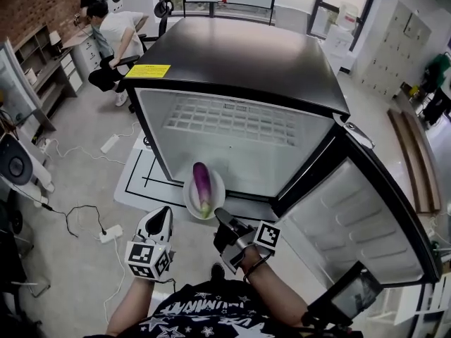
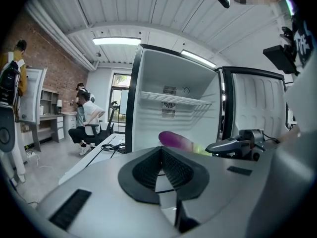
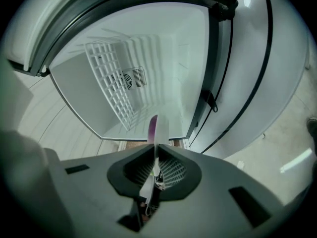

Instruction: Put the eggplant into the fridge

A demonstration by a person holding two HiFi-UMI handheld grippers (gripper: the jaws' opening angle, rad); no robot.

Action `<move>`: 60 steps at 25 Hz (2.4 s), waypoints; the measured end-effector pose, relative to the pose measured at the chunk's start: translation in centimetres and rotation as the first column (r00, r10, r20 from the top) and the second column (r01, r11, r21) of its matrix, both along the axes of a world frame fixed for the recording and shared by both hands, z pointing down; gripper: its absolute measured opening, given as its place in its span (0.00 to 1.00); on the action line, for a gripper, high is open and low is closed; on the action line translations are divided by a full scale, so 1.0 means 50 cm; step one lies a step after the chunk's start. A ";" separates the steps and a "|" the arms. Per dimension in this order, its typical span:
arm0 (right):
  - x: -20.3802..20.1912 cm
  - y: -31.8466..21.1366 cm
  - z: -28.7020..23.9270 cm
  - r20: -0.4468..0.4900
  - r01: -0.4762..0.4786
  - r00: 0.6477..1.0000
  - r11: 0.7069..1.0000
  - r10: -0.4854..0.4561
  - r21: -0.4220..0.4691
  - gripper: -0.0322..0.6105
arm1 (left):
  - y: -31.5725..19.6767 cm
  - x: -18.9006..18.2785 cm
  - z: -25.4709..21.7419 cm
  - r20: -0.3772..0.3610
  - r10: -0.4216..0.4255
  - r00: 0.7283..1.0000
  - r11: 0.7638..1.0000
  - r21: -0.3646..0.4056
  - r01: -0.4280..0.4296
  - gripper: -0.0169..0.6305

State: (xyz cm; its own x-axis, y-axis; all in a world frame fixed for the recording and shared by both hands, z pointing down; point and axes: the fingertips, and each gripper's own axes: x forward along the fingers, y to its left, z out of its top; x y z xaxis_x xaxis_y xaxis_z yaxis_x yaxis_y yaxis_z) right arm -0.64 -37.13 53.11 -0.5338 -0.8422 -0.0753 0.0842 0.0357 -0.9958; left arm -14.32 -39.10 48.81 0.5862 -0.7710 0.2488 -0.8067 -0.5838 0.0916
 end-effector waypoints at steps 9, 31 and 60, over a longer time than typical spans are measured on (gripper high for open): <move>0.002 -0.037 0.007 0.008 0.061 0.998 0.998 -0.061 0.002 0.08 | -0.018 0.010 0.000 -0.011 -0.056 0.998 0.998 0.012 0.056 0.04; 0.031 -0.126 0.008 0.001 -0.049 0.999 0.999 0.049 -0.005 0.08 | -0.137 0.056 0.005 -0.036 0.057 0.998 0.998 -0.002 -0.058 0.04; 0.078 -0.282 0.072 -0.130 -0.184 0.977 0.978 0.171 -0.101 0.08 | -0.259 0.202 0.053 -0.073 0.313 0.947 0.942 -0.105 -0.320 0.04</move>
State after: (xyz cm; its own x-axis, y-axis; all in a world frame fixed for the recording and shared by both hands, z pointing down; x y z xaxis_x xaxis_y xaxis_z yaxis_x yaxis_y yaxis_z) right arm 3.24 -51.24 56.70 -0.3743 -0.9238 0.0801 -0.0338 -0.0727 -0.9968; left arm -4.20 -52.06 51.46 0.8106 -0.5118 0.2848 -0.5738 -0.7913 0.2112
